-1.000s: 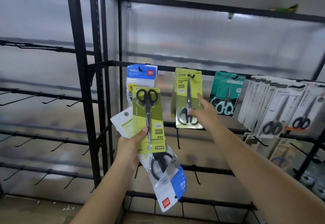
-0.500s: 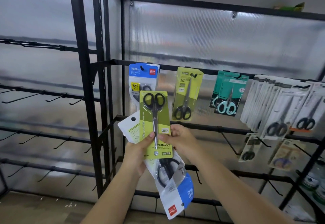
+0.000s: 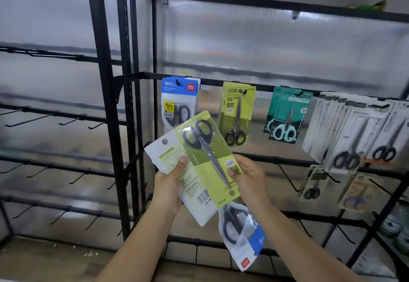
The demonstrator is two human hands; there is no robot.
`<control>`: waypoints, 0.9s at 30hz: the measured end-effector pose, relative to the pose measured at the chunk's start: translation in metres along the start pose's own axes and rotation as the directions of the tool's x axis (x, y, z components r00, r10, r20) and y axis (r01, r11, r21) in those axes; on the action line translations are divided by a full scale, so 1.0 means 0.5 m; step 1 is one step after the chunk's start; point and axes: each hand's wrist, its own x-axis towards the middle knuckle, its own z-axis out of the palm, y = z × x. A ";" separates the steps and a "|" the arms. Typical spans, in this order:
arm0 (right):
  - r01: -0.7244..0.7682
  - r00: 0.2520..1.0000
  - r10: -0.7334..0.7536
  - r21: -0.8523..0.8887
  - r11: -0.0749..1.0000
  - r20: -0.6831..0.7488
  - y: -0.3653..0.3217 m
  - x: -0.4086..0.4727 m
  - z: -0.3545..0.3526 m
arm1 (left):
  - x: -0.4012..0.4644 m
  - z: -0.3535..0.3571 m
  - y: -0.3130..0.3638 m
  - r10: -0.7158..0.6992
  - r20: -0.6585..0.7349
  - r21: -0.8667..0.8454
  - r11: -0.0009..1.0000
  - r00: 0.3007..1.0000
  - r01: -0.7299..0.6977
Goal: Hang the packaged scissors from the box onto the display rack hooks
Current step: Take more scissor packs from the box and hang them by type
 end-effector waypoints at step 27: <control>-0.263 0.965 0.262 -0.158 0.952 -0.028 -0.011 0.034 -0.062 | 0.006 0.009 0.041 0.048 -0.054 -0.039 0.998 0.997 -0.051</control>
